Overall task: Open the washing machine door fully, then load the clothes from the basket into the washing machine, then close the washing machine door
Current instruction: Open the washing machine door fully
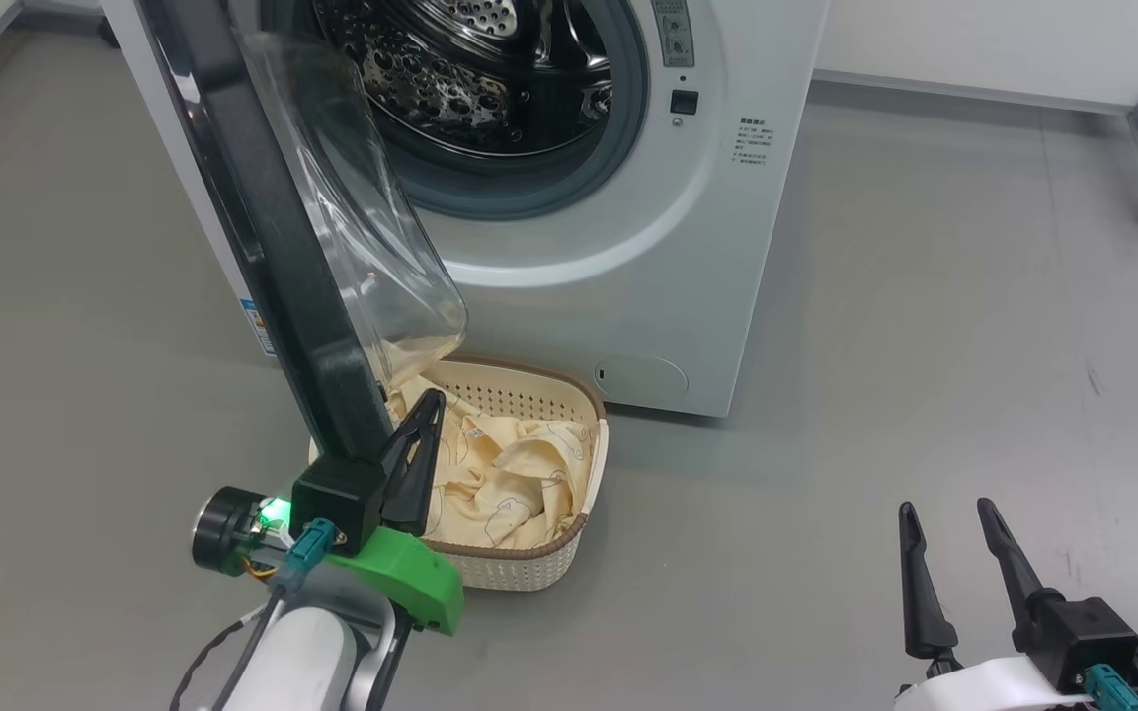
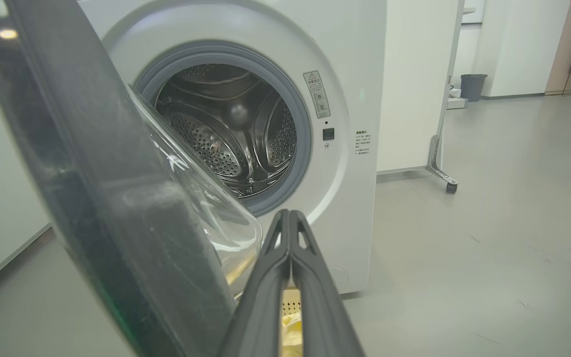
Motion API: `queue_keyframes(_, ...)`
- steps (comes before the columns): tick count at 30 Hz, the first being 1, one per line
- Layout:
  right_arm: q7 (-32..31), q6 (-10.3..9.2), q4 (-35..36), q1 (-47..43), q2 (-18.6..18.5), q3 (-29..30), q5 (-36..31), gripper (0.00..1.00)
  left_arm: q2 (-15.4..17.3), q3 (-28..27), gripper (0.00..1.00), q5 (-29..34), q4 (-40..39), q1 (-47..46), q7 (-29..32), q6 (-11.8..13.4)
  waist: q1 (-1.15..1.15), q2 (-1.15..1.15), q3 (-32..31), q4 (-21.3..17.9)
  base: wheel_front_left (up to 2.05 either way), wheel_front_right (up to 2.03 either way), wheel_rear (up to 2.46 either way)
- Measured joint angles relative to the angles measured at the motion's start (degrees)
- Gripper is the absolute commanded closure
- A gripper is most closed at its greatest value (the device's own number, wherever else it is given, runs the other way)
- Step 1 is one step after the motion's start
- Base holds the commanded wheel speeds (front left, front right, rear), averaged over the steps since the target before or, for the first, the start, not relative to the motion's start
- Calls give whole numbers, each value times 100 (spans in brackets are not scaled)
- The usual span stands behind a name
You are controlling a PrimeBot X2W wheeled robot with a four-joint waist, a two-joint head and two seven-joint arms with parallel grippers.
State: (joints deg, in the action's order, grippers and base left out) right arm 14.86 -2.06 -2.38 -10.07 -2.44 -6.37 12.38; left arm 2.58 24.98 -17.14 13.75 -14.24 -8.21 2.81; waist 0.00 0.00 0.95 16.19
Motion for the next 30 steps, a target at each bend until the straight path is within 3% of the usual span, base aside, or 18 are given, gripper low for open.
queue_keyframes(30, 0, 51, -22, 13, 18, 77, -41, 0, -73, -261, 100, -271, 870, -402, -299, 202, 0, 0, 55, 16, 0, 0, 0)
